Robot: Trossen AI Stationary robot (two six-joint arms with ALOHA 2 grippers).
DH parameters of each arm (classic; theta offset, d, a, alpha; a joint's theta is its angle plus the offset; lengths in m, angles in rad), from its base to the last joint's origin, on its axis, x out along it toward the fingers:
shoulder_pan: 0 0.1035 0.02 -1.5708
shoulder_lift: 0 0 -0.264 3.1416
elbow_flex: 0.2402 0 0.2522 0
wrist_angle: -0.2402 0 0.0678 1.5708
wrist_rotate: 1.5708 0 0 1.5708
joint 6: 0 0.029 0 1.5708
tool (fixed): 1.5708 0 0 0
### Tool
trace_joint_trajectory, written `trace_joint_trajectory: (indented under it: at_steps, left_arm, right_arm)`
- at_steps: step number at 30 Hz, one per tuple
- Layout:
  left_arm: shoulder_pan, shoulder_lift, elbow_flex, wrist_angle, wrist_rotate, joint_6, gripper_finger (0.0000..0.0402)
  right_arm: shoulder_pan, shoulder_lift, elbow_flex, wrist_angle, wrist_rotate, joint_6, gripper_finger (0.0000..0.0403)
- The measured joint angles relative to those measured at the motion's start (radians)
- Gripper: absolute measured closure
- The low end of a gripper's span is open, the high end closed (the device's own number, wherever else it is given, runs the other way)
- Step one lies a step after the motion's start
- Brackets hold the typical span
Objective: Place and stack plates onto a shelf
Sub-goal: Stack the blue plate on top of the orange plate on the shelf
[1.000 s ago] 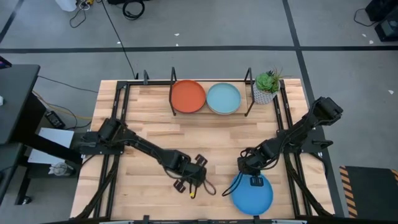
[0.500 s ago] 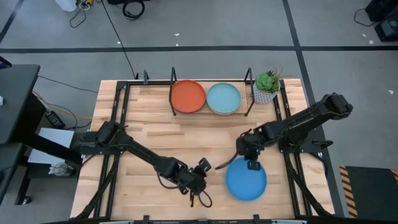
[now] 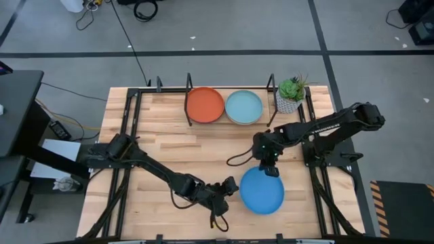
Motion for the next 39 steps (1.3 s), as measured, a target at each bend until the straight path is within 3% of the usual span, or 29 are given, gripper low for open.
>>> trace_joint_trajectory:
  at_steps: [6,11,17,26,31,39]
  left_arm:
    - [0.017,-0.001,0.0,0.084,-0.009,0.113,0.0214]
    - [0.026,0.0,0.0,0.1,0.06,0.216,0.0214]
    - [0.03,0.0,0.0,0.182,0.065,0.277,0.0224]
    - [0.036,0.0,0.0,0.174,0.112,0.262,0.0296]
    - [0.046,0.0,-0.002,0.13,0.122,0.226,0.0344]
    - [0.052,0.0,0.0,0.105,0.13,0.185,0.035]
  right_arm:
    - [-0.01,0.0,0.0,0.05,-0.037,-0.007,0.0389]
    - [-0.009,0.0,0.0,0.119,-0.077,-0.002,0.0389]
    - [-0.009,0.0,0.0,0.227,-0.119,0.036,0.0384]
    - [-0.009,0.0,0.001,0.245,-0.123,0.051,0.0384]
    - [-0.01,-0.001,0.002,0.257,-0.105,0.049,0.0359]
    - [-0.071,-0.091,0.033,0.166,-0.089,0.04,0.0308]
